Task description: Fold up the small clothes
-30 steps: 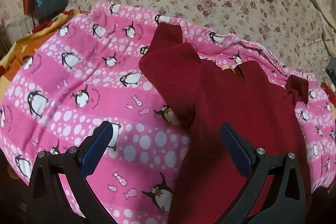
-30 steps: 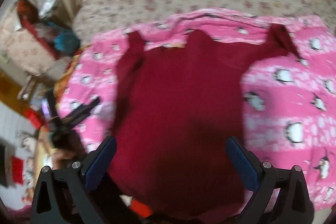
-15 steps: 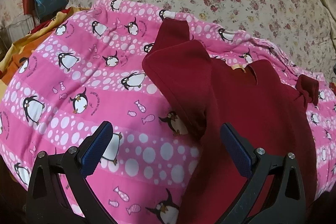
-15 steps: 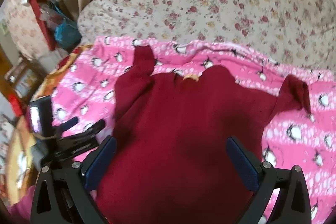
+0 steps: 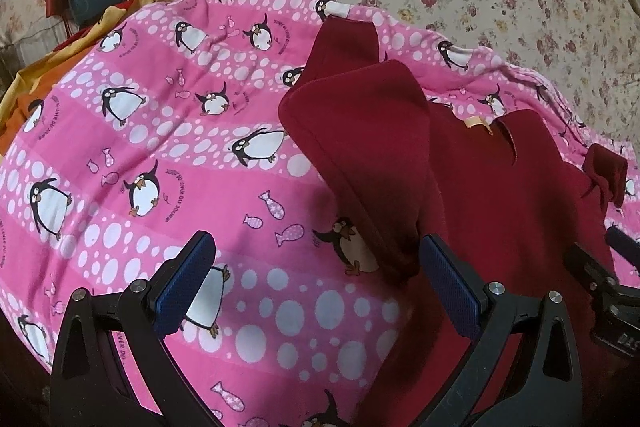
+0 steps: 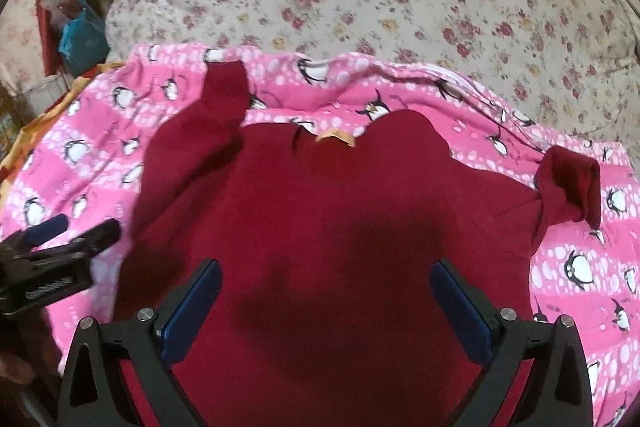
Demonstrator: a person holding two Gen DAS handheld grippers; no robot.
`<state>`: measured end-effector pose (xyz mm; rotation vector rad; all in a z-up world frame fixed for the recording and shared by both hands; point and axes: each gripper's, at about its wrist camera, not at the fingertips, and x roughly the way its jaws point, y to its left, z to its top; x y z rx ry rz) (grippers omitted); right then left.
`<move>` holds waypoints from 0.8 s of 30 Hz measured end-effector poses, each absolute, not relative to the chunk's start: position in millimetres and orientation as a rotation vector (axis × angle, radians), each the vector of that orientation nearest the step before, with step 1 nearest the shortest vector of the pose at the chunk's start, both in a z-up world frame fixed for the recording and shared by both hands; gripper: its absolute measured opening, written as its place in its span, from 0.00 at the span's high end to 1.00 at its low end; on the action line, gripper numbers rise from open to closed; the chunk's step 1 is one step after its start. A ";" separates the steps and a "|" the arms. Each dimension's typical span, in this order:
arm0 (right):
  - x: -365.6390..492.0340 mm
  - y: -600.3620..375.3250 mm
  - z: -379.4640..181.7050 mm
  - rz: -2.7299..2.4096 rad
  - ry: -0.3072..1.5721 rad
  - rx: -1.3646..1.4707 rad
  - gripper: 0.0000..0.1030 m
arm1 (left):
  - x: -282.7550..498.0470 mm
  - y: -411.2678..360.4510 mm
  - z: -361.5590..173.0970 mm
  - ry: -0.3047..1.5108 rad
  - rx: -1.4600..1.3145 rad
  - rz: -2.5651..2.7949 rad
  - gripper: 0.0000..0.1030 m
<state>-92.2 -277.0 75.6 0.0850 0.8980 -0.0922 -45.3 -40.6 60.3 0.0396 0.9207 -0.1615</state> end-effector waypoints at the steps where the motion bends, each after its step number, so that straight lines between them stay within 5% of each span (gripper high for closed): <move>1: -90.1 -279.9 70.5 -0.103 0.907 0.100 0.00 | -44.7 -42.1 59.6 0.923 0.042 -0.162 0.01; 24: -126.7 -310.6 63.4 -0.215 0.956 0.214 0.00 | -67.8 -79.4 65.4 0.917 0.071 -0.264 0.01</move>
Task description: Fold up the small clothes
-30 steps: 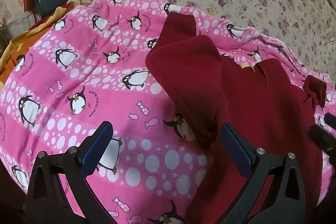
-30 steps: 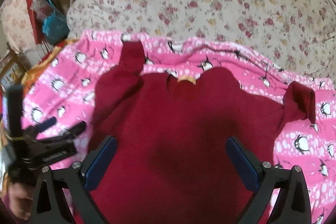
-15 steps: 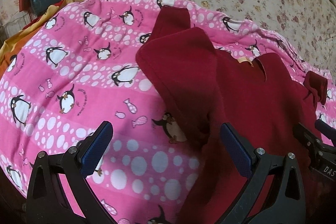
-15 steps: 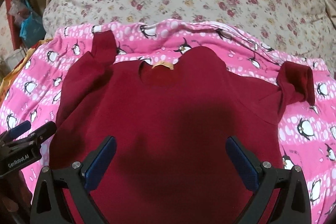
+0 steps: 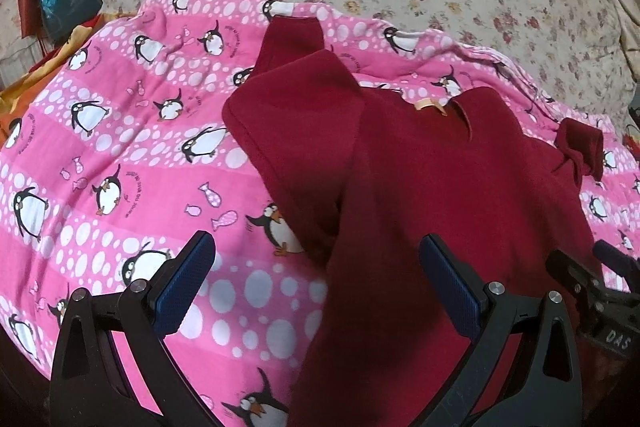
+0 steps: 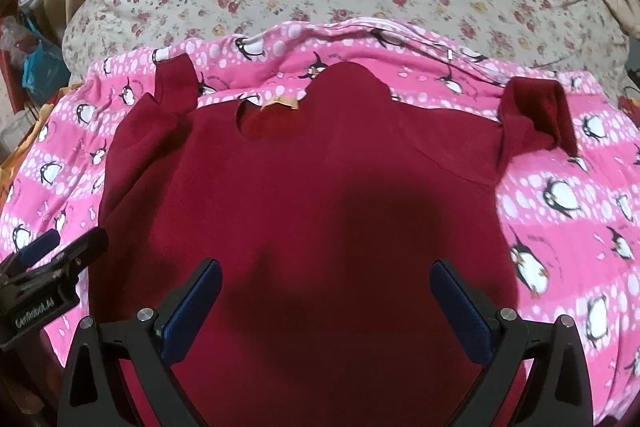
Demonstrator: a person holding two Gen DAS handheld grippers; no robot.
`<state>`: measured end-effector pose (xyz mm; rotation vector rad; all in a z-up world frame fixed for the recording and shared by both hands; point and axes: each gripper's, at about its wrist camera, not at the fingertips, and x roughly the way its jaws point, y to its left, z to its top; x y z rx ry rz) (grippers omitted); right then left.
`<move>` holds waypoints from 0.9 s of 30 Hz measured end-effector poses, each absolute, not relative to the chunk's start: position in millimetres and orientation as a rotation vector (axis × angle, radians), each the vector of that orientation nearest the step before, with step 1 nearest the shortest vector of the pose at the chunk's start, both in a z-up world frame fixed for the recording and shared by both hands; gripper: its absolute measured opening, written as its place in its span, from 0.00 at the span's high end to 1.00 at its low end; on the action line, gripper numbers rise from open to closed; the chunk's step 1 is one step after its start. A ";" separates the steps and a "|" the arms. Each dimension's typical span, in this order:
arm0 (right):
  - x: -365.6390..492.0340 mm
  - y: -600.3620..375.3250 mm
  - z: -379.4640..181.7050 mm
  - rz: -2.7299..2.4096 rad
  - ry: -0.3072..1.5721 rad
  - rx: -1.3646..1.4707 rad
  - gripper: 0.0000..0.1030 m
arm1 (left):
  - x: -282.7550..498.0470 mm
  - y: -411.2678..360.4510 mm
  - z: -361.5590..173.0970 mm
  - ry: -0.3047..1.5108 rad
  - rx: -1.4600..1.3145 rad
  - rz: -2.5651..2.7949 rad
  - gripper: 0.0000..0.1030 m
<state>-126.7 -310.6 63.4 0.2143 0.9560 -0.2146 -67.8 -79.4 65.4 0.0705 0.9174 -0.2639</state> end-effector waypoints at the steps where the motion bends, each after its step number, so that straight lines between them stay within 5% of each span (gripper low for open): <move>1: -130.2 -311.9 64.4 -0.221 0.952 0.212 0.00 | -68.5 -81.1 65.3 0.920 0.069 -0.269 0.01; 27: -142.3 -325.1 86.0 -0.176 0.853 0.182 0.00 | -73.1 -85.1 57.1 0.930 0.067 -0.265 0.01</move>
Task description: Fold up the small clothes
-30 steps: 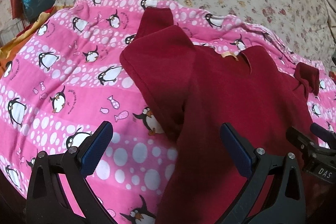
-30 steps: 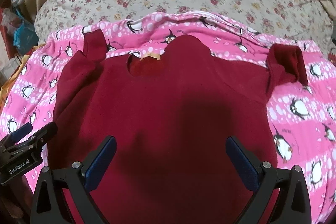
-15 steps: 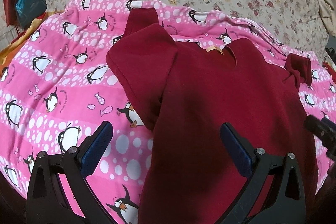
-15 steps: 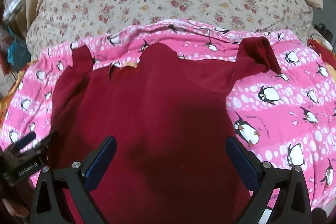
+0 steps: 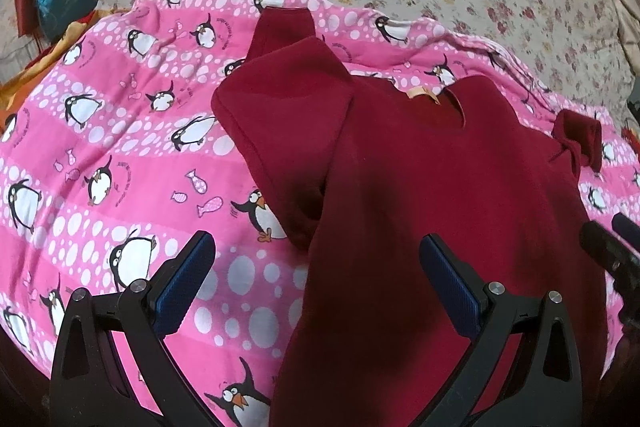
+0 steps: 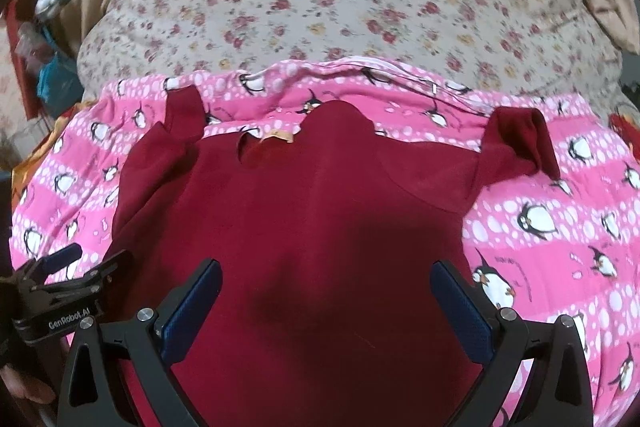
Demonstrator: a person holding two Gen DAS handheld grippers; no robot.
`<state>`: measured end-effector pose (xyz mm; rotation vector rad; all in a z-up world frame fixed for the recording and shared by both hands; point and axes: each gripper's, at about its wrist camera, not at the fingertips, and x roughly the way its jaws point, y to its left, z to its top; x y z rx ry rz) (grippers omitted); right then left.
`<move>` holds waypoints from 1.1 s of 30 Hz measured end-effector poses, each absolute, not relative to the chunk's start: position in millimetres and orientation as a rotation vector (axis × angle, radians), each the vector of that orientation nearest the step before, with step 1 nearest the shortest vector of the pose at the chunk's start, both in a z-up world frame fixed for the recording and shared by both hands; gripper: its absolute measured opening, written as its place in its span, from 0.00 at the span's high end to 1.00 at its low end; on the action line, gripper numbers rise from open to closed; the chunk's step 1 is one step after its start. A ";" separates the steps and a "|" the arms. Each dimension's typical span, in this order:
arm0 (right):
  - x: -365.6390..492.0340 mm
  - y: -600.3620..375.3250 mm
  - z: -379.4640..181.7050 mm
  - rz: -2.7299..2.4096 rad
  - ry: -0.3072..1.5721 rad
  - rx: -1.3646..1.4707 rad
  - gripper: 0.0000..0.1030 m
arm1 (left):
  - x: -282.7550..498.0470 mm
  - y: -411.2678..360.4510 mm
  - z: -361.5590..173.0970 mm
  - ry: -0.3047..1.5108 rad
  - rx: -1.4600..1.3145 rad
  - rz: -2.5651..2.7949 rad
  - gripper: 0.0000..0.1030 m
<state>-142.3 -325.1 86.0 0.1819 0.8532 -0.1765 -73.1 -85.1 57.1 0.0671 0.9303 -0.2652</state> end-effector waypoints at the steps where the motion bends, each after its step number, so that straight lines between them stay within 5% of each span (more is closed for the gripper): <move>1: -141.7 -324.3 85.3 -0.171 0.854 0.180 0.00 | -72.2 -84.5 56.7 0.933 0.060 -0.264 0.01; 33: -116.7 -309.6 48.3 -0.065 0.979 0.201 0.00 | -14.6 -36.6 65.2 0.939 -0.039 -0.146 0.01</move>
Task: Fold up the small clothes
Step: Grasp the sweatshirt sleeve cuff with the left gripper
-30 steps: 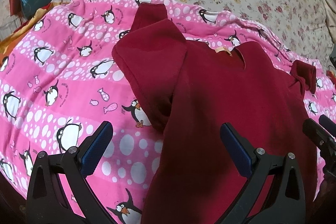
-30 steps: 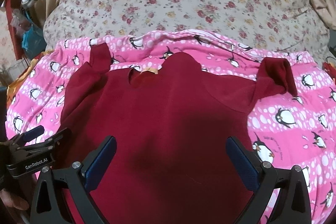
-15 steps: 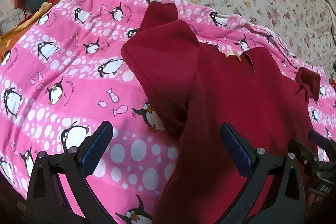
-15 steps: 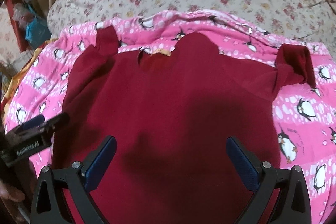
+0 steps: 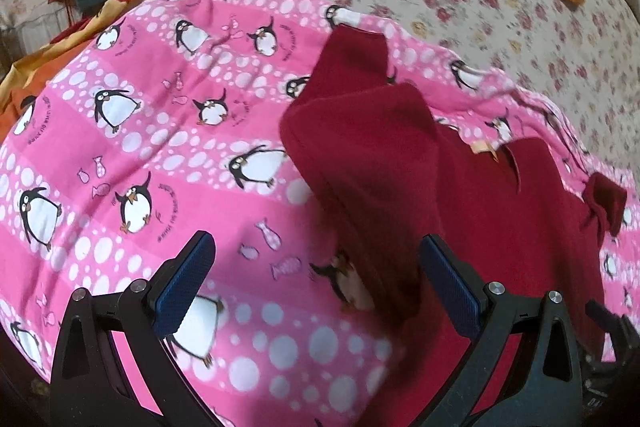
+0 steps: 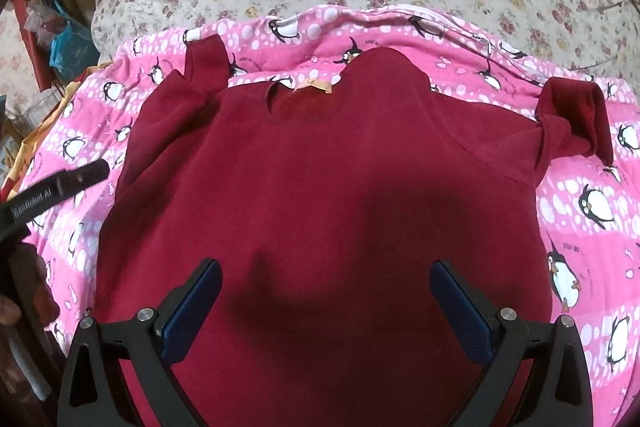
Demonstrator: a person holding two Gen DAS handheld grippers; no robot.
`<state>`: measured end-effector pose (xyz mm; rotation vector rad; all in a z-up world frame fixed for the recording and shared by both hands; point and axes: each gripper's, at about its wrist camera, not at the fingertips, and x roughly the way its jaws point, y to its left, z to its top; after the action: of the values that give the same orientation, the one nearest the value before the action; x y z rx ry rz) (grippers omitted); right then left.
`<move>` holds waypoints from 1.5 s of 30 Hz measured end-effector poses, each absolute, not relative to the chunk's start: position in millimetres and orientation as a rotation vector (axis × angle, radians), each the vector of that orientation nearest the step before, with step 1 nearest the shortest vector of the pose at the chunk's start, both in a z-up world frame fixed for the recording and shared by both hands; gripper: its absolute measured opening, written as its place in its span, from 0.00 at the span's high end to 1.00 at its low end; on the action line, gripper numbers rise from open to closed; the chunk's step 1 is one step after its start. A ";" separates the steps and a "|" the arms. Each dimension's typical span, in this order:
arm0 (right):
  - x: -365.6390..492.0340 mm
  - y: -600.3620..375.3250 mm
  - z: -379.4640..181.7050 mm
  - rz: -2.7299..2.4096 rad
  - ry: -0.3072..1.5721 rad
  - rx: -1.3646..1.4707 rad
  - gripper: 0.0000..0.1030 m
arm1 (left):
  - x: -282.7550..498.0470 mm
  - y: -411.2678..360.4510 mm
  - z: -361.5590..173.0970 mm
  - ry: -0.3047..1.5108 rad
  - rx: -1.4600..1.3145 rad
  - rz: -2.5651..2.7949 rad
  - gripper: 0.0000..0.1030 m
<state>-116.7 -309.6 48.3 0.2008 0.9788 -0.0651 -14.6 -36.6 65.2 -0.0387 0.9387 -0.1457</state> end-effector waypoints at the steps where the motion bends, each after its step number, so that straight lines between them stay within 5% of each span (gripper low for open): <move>1: -115.2 -308.9 48.5 -0.064 0.979 0.194 0.00 | -9.1 -34.3 65.5 0.940 -0.043 -0.140 0.01; 30: -91.3 -296.3 26.0 -0.009 0.981 0.139 0.00 | 220.4 -38.4 24.7 1.027 -0.112 -0.237 0.01; 33: -91.7 -295.7 23.3 -0.011 0.972 0.131 0.00 | 232.8 -49.1 17.2 1.046 -0.093 -0.281 0.11; 36: -92.3 -301.5 22.1 -0.005 0.958 0.171 0.00 | 239.8 -61.0 1.8 1.116 -0.014 -0.308 0.59; 38: -92.0 -303.3 21.9 -0.002 0.952 0.188 0.00 | 237.5 -61.9 0.8 1.103 -0.001 -0.320 0.68; 39: -91.4 -303.7 21.3 -0.002 0.950 0.191 0.00 | 237.1 -60.3 2.6 1.096 -0.009 -0.327 0.84; 45: -90.7 -299.9 20.2 -0.011 0.947 0.171 0.00 | 231.4 -28.1 28.7 1.056 -0.140 -0.369 0.96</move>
<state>-90.7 -299.9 20.2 0.1712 0.9466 -0.0105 231.4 -28.1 28.7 -0.1397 1.0564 -0.3690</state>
